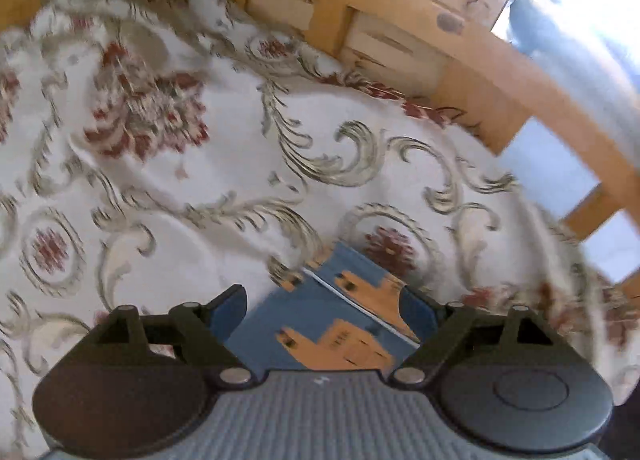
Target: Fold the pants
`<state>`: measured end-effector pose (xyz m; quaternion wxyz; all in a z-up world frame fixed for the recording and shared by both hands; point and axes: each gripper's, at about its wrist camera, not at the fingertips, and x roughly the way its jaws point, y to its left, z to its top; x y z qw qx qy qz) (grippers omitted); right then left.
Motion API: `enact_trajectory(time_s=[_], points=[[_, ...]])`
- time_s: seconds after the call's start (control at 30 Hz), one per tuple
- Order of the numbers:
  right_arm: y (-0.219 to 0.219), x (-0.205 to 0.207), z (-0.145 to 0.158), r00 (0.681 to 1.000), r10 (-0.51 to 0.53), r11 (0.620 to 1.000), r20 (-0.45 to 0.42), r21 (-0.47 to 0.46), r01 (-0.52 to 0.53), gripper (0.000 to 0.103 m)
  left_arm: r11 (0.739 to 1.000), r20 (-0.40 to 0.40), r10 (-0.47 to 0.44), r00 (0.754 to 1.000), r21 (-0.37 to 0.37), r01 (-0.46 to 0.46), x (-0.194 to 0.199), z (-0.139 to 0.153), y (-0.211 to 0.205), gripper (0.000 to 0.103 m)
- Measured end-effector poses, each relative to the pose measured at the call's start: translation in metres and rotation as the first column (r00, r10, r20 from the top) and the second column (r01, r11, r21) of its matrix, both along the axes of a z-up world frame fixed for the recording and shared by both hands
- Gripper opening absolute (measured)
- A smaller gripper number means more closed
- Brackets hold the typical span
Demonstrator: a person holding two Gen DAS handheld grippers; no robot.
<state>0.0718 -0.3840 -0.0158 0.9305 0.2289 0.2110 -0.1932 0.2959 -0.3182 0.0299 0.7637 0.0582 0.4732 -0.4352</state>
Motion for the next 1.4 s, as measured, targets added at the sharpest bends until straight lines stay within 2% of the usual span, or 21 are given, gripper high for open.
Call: enact_trajectory(time_s=[0.1,0.2,0.37,0.5,0.6,0.63,0.7,0.77,0.83,0.97,1.1,1.13,1.27,1.4], points=[[0.032,0.005,0.007,0.993,0.111,0.978,-0.034,-0.174,-0.115,0.013,0.997,-0.115,-0.003,0.993,-0.072,-0.005,0.006,-0.001,0.016,0.087],[0.056,0.011,0.006,0.978,0.189,0.936,-0.091,-0.284,-0.207,0.013,0.995,-0.202,0.012,0.979,-0.098,-0.032,0.014,-0.006,0.030,0.087],[0.083,0.014,0.003,0.952,0.260,0.868,-0.160,-0.394,-0.303,0.013,0.995,-0.253,0.041,0.967,-0.077,-0.063,0.023,-0.013,0.041,0.087],[0.102,0.014,-0.001,0.929,0.308,0.808,-0.207,-0.458,-0.370,0.013,0.991,-0.316,0.069,0.946,-0.087,-0.101,0.028,-0.018,0.045,0.087],[0.113,0.014,-0.004,0.911,0.337,0.767,-0.240,-0.491,-0.413,0.013,0.989,-0.331,0.090,0.939,-0.082,-0.124,0.030,-0.020,0.048,0.085],[0.115,0.013,-0.006,0.904,0.346,0.755,-0.250,-0.498,-0.427,0.013,0.989,-0.328,0.100,0.939,-0.074,-0.131,0.030,-0.021,0.048,0.081],[0.121,0.012,-0.007,0.892,0.362,0.729,-0.271,-0.514,-0.452,0.013,0.988,-0.324,0.125,0.938,-0.046,-0.147,0.029,-0.023,0.050,0.065],[0.126,0.010,-0.007,0.881,0.378,0.704,-0.285,-0.529,-0.473,0.013,0.987,-0.326,0.139,0.935,-0.030,-0.157,0.028,-0.027,0.054,0.028],[0.132,0.007,-0.007,0.873,0.392,0.680,-0.292,-0.547,-0.488,0.013,0.983,-0.322,0.166,0.932,-0.019,-0.182,0.028,-0.029,0.062,0.016],[0.149,-0.005,-0.002,0.850,0.427,0.605,-0.308,-0.601,-0.522,0.013,0.970,-0.346,0.188,0.919,-0.081,-0.229,0.021,-0.027,0.089,0.012],[0.167,-0.017,0.004,0.819,0.465,0.556,-0.336,-0.608,-0.566,0.013,0.956,-0.326,0.209,0.922,-0.131,-0.263,0.004,-0.020,0.121,0.012],[0.172,-0.019,0.004,0.806,0.476,0.544,-0.351,-0.603,-0.583,0.013,0.954,-0.313,0.215,0.925,-0.136,-0.268,-0.001,-0.019,0.129,0.012],[0.195,-0.023,-0.007,0.742,0.525,0.441,-0.417,-0.613,-0.656,0.013,0.943,-0.270,0.256,0.928,-0.140,-0.301,-0.015,-0.024,0.164,0.012],[0.213,-0.017,-0.020,0.665,0.575,0.403,-0.477,-0.542,-0.738,0.013,0.926,-0.287,0.308,0.907,-0.130,-0.355,-0.020,-0.045,0.199,0.012]])
